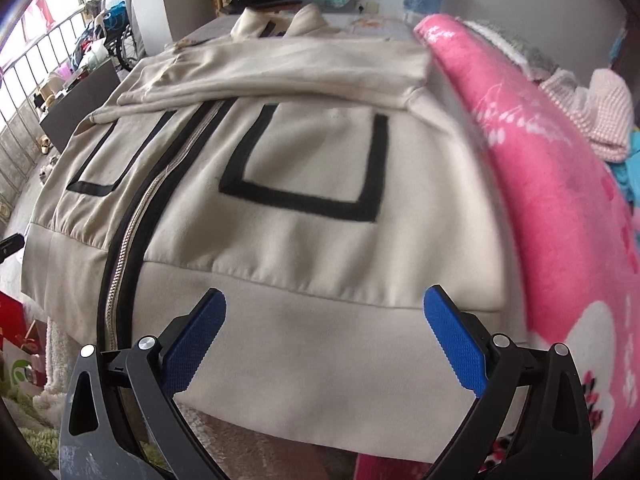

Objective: Fold large clothes

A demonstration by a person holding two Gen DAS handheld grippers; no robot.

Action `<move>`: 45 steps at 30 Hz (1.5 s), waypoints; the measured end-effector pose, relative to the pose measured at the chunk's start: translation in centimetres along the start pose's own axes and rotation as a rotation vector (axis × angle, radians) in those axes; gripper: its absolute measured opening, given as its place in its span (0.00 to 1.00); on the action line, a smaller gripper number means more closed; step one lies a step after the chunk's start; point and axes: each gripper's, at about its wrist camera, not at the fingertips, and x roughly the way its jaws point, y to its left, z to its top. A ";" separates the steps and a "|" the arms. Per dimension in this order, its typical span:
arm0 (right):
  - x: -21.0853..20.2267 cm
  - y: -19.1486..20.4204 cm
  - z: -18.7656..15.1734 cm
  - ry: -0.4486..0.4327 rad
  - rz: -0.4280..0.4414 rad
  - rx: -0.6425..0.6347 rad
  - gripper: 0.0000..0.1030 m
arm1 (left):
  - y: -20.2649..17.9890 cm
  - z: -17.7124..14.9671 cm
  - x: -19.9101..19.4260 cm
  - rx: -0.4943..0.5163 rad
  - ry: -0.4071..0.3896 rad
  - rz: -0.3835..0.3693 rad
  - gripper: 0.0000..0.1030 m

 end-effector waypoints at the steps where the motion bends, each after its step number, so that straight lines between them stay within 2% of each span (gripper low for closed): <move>1: -0.8 -0.7 0.4 -0.040 -0.021 0.001 0.92 | -0.3 -0.3 -0.1 0.006 -0.004 0.010 0.36; 4: -1.5 -3.2 2.9 -0.106 -0.081 0.010 0.91 | -1.2 0.0 -0.2 0.022 -0.041 0.012 0.36; 6: -0.5 -4.9 5.2 -0.136 -0.107 0.015 0.82 | -2.0 0.7 0.2 0.034 -0.064 0.014 0.36; 9: 2.9 -6.8 8.5 -0.095 -0.137 0.013 0.69 | -3.7 1.9 1.3 0.073 -0.077 0.067 0.36; 11: 5.1 -7.2 10.0 -0.066 -0.125 -0.013 0.66 | -4.8 2.5 1.8 0.097 -0.103 0.074 0.36; 14: 7.9 -7.1 11.1 -0.010 -0.148 -0.073 0.43 | -6.0 3.5 2.5 0.120 -0.115 0.081 0.36; 16: 8.8 -7.5 11.6 0.006 -0.188 -0.075 0.19 | -6.5 4.5 2.7 0.135 -0.125 0.078 0.36; 18: 8.3 -9.1 11.8 -0.025 -0.150 0.006 0.12 | -7.0 5.9 2.7 0.159 -0.150 0.087 0.36; 21: 7.8 -11.6 11.7 -0.060 -0.060 0.157 0.08 | -7.2 8.8 3.5 0.161 -0.172 0.088 0.36; 23: 8.1 -12.1 11.6 -0.061 -0.049 0.189 0.06 | -7.2 10.9 4.4 0.149 -0.180 0.084 0.36; 28: 8.6 -12.1 11.0 -0.077 -0.099 0.215 0.05 | -8.0 14.7 7.4 0.165 -0.189 0.085 0.36; 33: 9.2 -11.8 10.8 -0.072 -0.139 0.212 0.06 | -8.3 15.9 10.2 0.160 -0.153 0.086 0.36; 35: 9.2 -11.5 10.9 -0.048 -0.162 0.181 0.14 | -8.5 15.9 10.8 0.163 -0.142 0.078 0.36; 36: 8.9 -11.6 11.0 -0.038 -0.157 0.169 0.22 | -8.5 15.8 11.0 0.167 -0.138 0.079 0.36; 37: 8.3 -11.9 11.1 -0.031 -0.137 0.168 0.31 | -8.6 15.8 11.1 0.170 -0.133 0.079 0.36; 38: 7.5 -12.3 11.2 -0.029 -0.100 0.171 0.34 | -8.5 15.8 11.2 0.173 -0.131 0.078 0.36; 40: 5.5 -13.1 11.6 -0.064 -0.032 0.182 0.53 | -8.5 15.9 11.3 0.176 -0.133 0.081 0.36; 43: 4.0 -14.3 13.3 -0.110 0.086 0.236 0.56 | -8.4 16.3 11.2 0.168 -0.152 0.072 0.36; 45: 4.7 -14.7 15.3 -0.118 0.154 0.282 0.56 | -8.4 16.8 11.4 0.164 -0.156 0.075 0.36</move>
